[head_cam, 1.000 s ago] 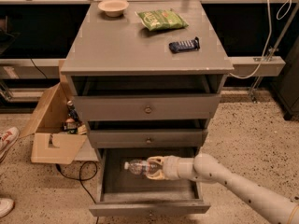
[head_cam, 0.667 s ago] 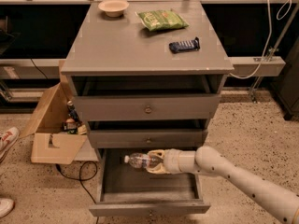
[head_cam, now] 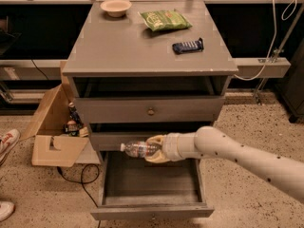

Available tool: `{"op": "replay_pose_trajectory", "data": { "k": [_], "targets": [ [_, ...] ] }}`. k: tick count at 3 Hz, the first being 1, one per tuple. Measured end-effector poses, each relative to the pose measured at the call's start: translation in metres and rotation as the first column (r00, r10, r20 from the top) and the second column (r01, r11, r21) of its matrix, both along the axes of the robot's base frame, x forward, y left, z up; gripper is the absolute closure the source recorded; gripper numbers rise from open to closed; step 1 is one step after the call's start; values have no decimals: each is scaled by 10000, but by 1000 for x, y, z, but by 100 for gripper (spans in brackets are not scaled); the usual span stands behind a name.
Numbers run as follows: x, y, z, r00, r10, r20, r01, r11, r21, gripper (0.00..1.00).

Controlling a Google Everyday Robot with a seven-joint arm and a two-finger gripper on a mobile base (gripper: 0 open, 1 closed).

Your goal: Pick water bottle from bottom drawer and place on counter

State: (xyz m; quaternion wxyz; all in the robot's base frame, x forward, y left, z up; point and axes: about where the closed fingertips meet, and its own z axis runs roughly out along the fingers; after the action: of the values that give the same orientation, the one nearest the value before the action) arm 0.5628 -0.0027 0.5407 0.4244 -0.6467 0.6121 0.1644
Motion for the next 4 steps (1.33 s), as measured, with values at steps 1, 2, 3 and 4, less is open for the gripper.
{"op": "replay_pose_trajectory", "data": {
  "k": [1,2,3,4],
  "targets": [
    [2,2,58,9985,168,516,-106,9929,-1181,100],
    [8,1,96,9932,179,1149,-5,9888,-1491,100],
    [8,2,103,9921,173,1239,22,9878,-1555,100],
    [15,13,163,9784,146,2064,304,9766,-2131,100]
  ]
}}
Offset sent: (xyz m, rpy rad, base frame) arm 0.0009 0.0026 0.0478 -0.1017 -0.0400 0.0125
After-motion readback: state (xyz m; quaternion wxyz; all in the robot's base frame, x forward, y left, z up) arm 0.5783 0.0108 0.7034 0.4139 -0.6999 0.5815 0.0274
